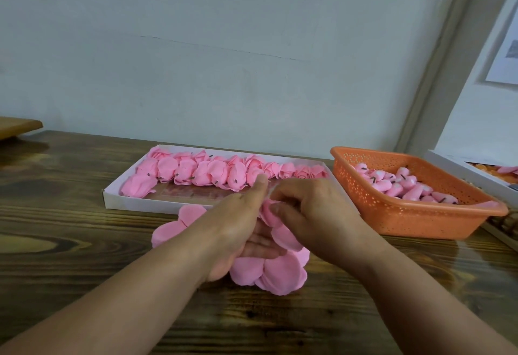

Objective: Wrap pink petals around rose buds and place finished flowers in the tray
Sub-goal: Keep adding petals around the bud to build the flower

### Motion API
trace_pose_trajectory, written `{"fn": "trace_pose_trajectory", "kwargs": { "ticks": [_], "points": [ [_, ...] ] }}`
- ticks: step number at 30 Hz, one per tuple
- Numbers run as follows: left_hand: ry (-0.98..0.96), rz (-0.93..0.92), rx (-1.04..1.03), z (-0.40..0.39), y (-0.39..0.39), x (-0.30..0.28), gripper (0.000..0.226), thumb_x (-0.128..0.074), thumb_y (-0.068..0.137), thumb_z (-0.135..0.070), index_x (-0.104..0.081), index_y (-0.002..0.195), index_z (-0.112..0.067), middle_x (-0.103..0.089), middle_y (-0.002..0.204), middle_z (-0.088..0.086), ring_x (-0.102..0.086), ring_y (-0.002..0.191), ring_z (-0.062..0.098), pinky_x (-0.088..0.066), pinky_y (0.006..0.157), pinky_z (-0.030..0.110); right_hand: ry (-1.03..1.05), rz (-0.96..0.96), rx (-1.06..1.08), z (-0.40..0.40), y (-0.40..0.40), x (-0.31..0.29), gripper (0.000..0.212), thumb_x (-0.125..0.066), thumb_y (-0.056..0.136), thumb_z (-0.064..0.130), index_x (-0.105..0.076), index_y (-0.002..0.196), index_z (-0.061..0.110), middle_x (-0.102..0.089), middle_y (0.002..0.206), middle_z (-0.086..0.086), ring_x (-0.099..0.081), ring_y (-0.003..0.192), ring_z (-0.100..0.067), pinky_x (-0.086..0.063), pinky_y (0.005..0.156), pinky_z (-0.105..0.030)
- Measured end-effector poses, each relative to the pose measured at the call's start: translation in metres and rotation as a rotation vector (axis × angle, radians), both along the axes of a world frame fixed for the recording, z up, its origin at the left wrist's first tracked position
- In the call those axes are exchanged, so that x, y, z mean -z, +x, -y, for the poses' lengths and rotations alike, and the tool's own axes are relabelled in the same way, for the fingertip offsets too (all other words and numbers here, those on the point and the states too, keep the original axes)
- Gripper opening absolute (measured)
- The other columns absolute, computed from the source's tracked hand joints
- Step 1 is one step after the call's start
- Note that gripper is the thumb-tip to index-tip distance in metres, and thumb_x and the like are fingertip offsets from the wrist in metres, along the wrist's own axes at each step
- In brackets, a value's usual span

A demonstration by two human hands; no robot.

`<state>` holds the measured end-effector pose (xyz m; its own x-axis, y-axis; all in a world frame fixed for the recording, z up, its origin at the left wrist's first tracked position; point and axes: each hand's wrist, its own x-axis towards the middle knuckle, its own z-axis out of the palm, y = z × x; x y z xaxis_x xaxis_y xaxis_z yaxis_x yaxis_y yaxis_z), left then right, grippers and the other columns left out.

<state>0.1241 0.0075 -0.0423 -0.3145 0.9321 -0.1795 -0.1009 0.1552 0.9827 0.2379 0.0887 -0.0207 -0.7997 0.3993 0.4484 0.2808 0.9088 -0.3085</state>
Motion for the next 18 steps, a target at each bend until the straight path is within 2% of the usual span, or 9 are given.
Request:
{"fn": "trace_pose_trajectory", "kwargs": {
  "ticks": [2, 4, 6, 10, 12, 14, 16, 18],
  "points": [
    [0.005, 0.003, 0.008, -0.001, -0.001, -0.002, 0.082, -0.022, 0.088, -0.070, -0.065, 0.107, -0.003, -0.073, 0.085, 0.021, -0.073, 0.081, 0.031, -0.060, 0.070, 0.032, -0.063, -0.073, 0.038, -0.002, 0.000, 0.001, 0.012, -0.060, 0.086, 0.013, -0.064, 0.075, 0.015, -0.047, 0.056, 0.013, -0.042, 0.054, -0.004, -0.034, 0.054, -0.026],
    [0.024, 0.029, -0.015, -0.001, -0.001, -0.001, 0.082, -0.022, 0.090, -0.068, -0.066, 0.103, -0.001, -0.073, 0.085, 0.023, -0.073, 0.081, 0.032, -0.060, 0.070, 0.032, -0.153, -0.133, 0.063, -0.005, 0.000, 0.001, 0.012, -0.062, 0.086, 0.011, -0.065, 0.075, 0.013, -0.051, 0.057, 0.012, -0.044, 0.053, -0.005, -0.038, 0.054, -0.027],
    [0.051, 0.076, -0.050, 0.000, -0.001, 0.000, 0.072, -0.025, 0.097, -0.059, -0.065, 0.104, 0.000, -0.072, 0.085, 0.024, -0.072, 0.080, 0.033, -0.060, 0.069, 0.033, -0.216, -0.165, 0.077, -0.006, 0.001, 0.001, 0.013, -0.062, 0.085, 0.009, -0.065, 0.073, 0.013, -0.055, 0.059, 0.010, -0.049, 0.055, -0.008, -0.042, 0.055, -0.027],
    [0.103, 0.210, -0.144, 0.000, 0.002, 0.002, 0.046, -0.033, 0.102, -0.032, -0.061, 0.114, 0.002, -0.071, 0.090, 0.028, -0.072, 0.081, 0.036, -0.061, 0.065, 0.033, -0.288, -0.220, 0.099, -0.007, 0.002, -0.001, 0.014, -0.062, 0.085, 0.008, -0.064, 0.072, 0.013, -0.064, 0.065, -0.004, -0.061, 0.064, -0.025, -0.052, 0.062, -0.037],
    [0.108, 0.269, -0.170, 0.001, 0.002, 0.004, 0.039, -0.035, 0.099, -0.021, -0.059, 0.116, 0.004, -0.071, 0.093, 0.029, -0.072, 0.080, 0.035, -0.061, 0.063, 0.033, -0.291, -0.218, 0.096, -0.007, 0.002, -0.002, 0.012, -0.062, 0.085, 0.007, -0.065, 0.074, 0.009, -0.063, 0.065, -0.002, -0.059, 0.062, -0.023, -0.050, 0.060, -0.034],
    [0.108, 0.313, -0.187, 0.003, 0.001, 0.007, 0.033, -0.040, 0.099, -0.018, -0.057, 0.114, 0.005, -0.070, 0.097, 0.029, -0.071, 0.080, 0.033, -0.060, 0.061, 0.032, -0.253, -0.191, 0.097, -0.006, 0.002, -0.001, 0.012, -0.060, 0.086, 0.007, -0.065, 0.075, 0.006, -0.057, 0.061, 0.005, -0.051, 0.057, -0.014, -0.043, 0.056, -0.029],
    [0.120, 0.335, -0.215, 0.006, -0.001, 0.011, 0.026, -0.047, 0.097, -0.014, -0.061, 0.105, 0.005, -0.071, 0.095, 0.027, -0.072, 0.081, 0.032, -0.061, 0.062, 0.032, -0.188, -0.162, 0.118, -0.005, 0.003, 0.002, 0.015, -0.059, 0.086, 0.008, -0.062, 0.072, 0.010, -0.050, 0.057, 0.011, -0.043, 0.053, -0.006, -0.034, 0.054, -0.026],
    [0.143, 0.364, -0.248, 0.007, 0.000, 0.014, 0.018, -0.052, 0.094, -0.005, -0.064, 0.099, 0.008, -0.073, 0.088, 0.024, -0.073, 0.076, 0.028, -0.061, 0.060, 0.029, -0.155, -0.139, 0.136, -0.004, 0.002, 0.005, 0.017, -0.057, 0.086, 0.008, -0.061, 0.071, 0.015, -0.047, 0.056, 0.012, -0.041, 0.052, -0.006, -0.032, 0.054, -0.026]
  ]
}}
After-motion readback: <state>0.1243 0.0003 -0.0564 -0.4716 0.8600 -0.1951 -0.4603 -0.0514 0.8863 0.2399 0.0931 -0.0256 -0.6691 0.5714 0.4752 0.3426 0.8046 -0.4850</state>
